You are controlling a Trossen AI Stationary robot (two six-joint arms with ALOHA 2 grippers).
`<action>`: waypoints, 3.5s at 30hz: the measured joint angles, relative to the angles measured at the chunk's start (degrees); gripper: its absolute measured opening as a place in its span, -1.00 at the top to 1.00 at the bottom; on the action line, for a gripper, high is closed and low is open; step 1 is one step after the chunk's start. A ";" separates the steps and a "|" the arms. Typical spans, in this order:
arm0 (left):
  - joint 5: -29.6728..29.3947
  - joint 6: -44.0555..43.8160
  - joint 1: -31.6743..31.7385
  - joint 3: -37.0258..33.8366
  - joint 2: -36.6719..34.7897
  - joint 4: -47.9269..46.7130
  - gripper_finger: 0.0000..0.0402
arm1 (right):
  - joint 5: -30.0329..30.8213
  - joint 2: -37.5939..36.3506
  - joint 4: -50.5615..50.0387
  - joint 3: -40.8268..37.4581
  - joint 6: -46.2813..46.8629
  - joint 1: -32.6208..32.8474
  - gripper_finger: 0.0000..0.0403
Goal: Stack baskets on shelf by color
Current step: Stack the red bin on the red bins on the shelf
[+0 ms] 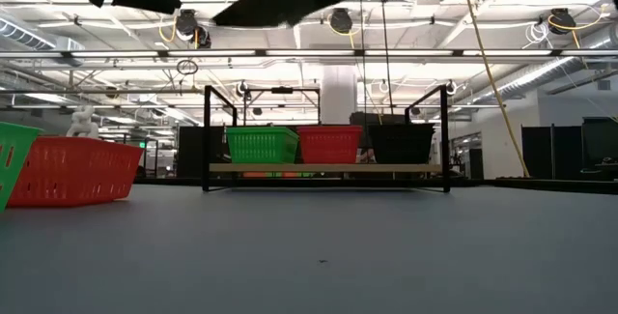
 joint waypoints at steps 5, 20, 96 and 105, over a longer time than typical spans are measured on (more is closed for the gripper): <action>-1.44 0.68 0.70 0.02 -0.02 3.14 0.29 | 3.79 14.02 -15.20 15.02 -8.88 3.53 0.56; 4.34 -0.65 0.90 0.00 0.72 -4.57 0.29 | 22.57 32.68 -26.48 33.08 -40.64 9.84 0.22; 5.89 6.79 -8.20 0.02 0.50 8.69 0.29 | 19.28 9.77 -69.92 31.44 15.23 -16.90 1.00; 5.89 7.92 -8.17 0.02 0.50 8.62 0.29 | 19.21 9.77 -71.77 31.46 15.43 -16.70 1.00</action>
